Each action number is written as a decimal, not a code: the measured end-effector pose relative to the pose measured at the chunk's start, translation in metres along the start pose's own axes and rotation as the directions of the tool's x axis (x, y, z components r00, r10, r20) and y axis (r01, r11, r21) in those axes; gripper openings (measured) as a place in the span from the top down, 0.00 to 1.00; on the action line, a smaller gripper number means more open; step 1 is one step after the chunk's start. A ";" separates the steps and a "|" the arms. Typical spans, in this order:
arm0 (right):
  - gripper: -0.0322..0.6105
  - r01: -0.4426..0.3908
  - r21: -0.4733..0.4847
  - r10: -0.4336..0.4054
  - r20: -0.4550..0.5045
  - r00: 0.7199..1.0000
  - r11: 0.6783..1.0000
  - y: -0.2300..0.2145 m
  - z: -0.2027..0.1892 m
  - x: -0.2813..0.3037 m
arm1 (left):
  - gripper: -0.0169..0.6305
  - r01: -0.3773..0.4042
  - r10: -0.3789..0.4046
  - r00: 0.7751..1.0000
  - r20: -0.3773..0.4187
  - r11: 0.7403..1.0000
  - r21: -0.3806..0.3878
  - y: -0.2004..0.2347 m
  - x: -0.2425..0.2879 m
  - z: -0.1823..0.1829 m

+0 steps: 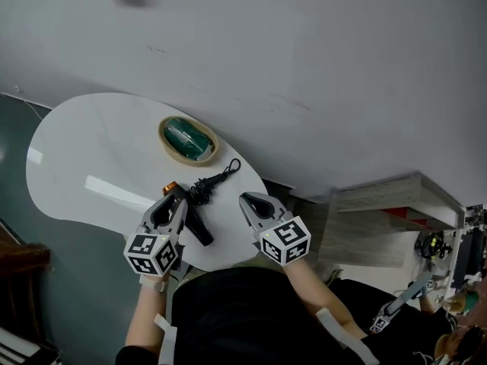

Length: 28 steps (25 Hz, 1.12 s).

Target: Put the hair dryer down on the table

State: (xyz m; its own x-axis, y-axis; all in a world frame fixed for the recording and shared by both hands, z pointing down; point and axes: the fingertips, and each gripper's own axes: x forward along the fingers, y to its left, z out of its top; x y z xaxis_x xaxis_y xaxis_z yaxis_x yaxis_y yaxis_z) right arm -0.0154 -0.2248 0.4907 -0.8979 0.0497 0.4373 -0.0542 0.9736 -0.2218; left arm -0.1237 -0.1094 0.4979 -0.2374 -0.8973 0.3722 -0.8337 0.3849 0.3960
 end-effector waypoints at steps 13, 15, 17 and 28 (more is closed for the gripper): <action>0.90 0.052 -0.109 -0.034 0.163 0.986 0.993 0.018 0.060 -0.045 | 0.96 0.089 -0.136 0.981 0.141 0.950 0.298 -0.055 -0.020 0.057; 0.90 0.060 -0.115 -0.039 0.177 0.983 0.992 0.020 0.064 -0.047 | 0.96 0.098 -0.145 0.978 0.148 0.953 0.287 -0.061 -0.022 0.064; 0.90 0.066 -0.123 -0.042 0.184 0.982 0.990 0.021 0.067 -0.049 | 0.96 0.103 -0.154 0.976 0.156 0.951 0.292 -0.067 -0.023 0.072; 0.90 0.045 -0.146 -0.019 0.177 0.984 0.988 0.031 0.064 -0.053 | 0.96 0.070 -0.139 0.971 0.193 0.943 0.326 -0.076 -0.034 0.088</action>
State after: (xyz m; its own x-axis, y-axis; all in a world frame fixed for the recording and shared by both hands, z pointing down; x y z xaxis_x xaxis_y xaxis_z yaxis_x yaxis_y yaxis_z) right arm 0.0022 -0.2119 0.4052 -0.9599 -0.0090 0.2802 -0.0305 0.9969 -0.0725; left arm -0.0958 -0.1271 0.3810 -0.2109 -0.9667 0.1448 -0.9651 0.2294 0.1262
